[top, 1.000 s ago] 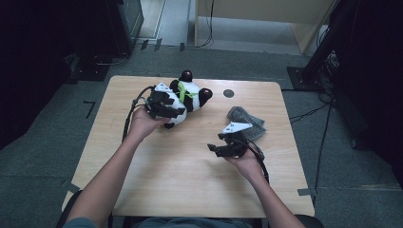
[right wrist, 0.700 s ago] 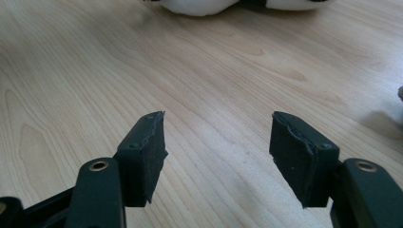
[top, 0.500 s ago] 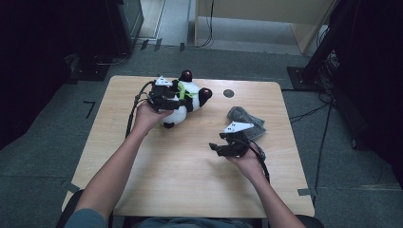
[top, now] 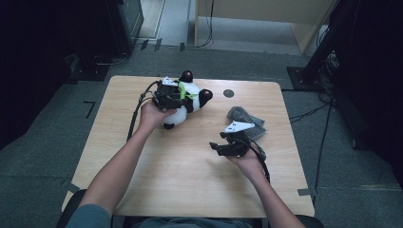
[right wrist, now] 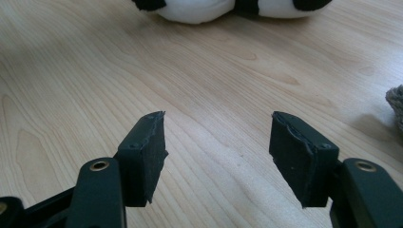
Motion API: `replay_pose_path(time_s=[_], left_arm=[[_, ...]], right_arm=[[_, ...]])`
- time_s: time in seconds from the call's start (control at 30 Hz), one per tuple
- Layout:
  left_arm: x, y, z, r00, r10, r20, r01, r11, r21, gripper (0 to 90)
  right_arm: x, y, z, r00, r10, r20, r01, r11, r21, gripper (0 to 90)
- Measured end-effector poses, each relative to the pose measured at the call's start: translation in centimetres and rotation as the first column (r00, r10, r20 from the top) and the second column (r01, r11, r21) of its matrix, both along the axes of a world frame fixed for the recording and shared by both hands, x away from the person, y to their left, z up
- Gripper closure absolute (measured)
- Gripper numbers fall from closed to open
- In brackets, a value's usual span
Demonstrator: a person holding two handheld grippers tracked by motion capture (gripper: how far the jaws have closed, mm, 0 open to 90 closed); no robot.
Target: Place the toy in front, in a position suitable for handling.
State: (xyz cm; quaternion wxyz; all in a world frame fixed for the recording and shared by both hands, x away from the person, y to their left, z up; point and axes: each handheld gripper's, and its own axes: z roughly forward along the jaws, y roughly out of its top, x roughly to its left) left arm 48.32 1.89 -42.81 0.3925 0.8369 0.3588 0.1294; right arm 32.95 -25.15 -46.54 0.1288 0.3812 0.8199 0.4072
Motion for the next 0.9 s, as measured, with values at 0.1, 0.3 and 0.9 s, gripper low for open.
replay_pose_path(time_s=[0.1,0.3,0.9], left_arm=[[0.0,-0.1,0.0,0.9998,0.009,0.019,-0.01,0.9995,0.03,65.0],[0.2,0.4,-0.1,0.9995,0.03,0.01,-0.031,0.9993,0.022,78.3],[-1.9,1.2,3.3,0.9994,-0.024,0.027,0.025,0.9988,-0.043,80.9]], right_arm=[[0.0,-0.1,0.1,1.0,-0.007,0.002,0.007,1.0,0.004,37.8],[0.0,-0.2,0.2,0.9999,-0.009,0.006,0.009,1.0,0.005,38.2],[0.3,-0.8,0.7,0.9995,-0.029,0.007,0.029,0.999,0.025,38.5]])
